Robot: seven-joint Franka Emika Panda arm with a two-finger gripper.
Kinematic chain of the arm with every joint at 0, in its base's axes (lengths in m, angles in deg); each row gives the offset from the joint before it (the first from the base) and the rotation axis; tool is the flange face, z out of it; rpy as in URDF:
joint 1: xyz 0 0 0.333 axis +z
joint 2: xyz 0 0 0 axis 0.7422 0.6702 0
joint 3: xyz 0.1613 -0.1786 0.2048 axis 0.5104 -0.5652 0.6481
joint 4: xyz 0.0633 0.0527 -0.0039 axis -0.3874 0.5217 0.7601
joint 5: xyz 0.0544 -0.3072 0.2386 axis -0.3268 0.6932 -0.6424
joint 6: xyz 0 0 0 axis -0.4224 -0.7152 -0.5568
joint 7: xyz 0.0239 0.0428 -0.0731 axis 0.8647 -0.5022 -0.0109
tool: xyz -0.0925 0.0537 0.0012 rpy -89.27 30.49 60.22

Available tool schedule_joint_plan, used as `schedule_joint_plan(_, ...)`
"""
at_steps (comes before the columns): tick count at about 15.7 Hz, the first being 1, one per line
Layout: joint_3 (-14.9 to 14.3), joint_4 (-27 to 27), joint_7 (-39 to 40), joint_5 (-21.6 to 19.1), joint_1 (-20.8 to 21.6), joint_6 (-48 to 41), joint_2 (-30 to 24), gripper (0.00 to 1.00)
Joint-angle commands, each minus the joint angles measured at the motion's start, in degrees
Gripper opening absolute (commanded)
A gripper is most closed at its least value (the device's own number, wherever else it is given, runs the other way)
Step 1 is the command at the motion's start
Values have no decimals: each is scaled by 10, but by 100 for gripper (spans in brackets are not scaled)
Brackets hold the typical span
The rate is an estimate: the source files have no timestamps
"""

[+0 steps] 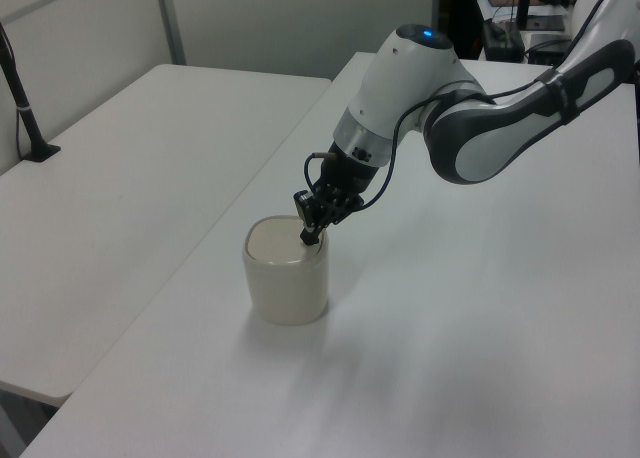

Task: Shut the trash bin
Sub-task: 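Lift the gripper up and away from the closed lid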

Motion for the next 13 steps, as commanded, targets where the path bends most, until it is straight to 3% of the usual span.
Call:
schedule_joint_plan(1, -2, 24, 7, 6, 4, -15, -5, 0)
schedule_joint_plan(5, -1, 20, 7, 3, -2, -26, -34, 0)
schedule_joint_plan(9, 1, 20, 28, -5, -19, -159, -108, 0)
schedule_joint_plan(10, 2, 20, 43, -5, -24, -199, -126, 14)
schedule_joint_plan(11, 3, 20, 60, -7, -27, -236, -145, 35)
schedule_joint_plan(12, 3, 20, 72, -15, -33, -270, -160, 63)
schedule_joint_plan(13, 2, 20, 79, -23, -40, -306, -176, 81)
